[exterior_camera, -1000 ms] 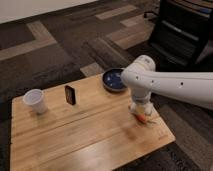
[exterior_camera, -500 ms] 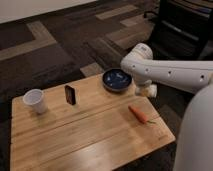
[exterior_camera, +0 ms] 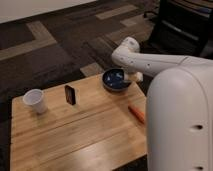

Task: Place the white sponge in the ceramic bowl

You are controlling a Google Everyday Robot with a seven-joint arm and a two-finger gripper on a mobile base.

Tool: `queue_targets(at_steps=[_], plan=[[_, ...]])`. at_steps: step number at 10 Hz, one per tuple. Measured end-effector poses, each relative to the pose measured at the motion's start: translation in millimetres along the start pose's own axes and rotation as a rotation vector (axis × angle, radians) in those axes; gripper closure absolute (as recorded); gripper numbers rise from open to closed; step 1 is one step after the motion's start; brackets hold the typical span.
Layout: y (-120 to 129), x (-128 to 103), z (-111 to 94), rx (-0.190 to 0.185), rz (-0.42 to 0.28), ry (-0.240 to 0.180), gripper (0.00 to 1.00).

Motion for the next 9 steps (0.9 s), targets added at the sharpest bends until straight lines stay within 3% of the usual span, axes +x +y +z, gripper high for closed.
queue_targets(at_steps=[2, 4, 5, 9], plan=[[-16, -43, 17, 0.002, -0.078, -0.065, 1.00], [-29, -72, 21, 0.010, -0.139, -0.122, 1.00], [-30, -74, 22, 0.010, -0.144, -0.126, 0.97], [-30, -75, 22, 0.010, -0.145, -0.126, 0.44]])
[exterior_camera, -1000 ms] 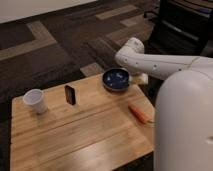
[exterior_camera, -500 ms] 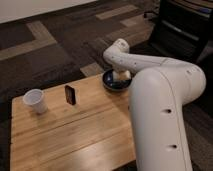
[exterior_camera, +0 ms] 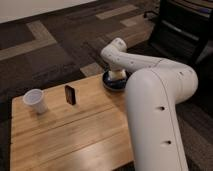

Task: Place the white sponge in the ceramic bowl

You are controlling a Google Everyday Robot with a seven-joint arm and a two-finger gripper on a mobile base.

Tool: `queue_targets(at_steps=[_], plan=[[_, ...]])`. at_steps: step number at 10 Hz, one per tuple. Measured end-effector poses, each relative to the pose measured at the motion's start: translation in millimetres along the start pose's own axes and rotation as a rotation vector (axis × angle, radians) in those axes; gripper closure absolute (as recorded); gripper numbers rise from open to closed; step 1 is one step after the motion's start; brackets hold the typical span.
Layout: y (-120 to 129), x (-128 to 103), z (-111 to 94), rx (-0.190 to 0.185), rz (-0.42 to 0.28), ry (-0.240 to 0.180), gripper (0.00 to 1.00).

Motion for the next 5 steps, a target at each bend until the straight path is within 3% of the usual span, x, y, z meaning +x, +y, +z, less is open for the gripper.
queue_targets(at_steps=[2, 5], plan=[[1.1, 1.4, 1.3, -0.002, 0.001, 0.001, 0.20], [0.6, -0.2, 0.9, -0.001, 0.000, 0.000, 0.20]])
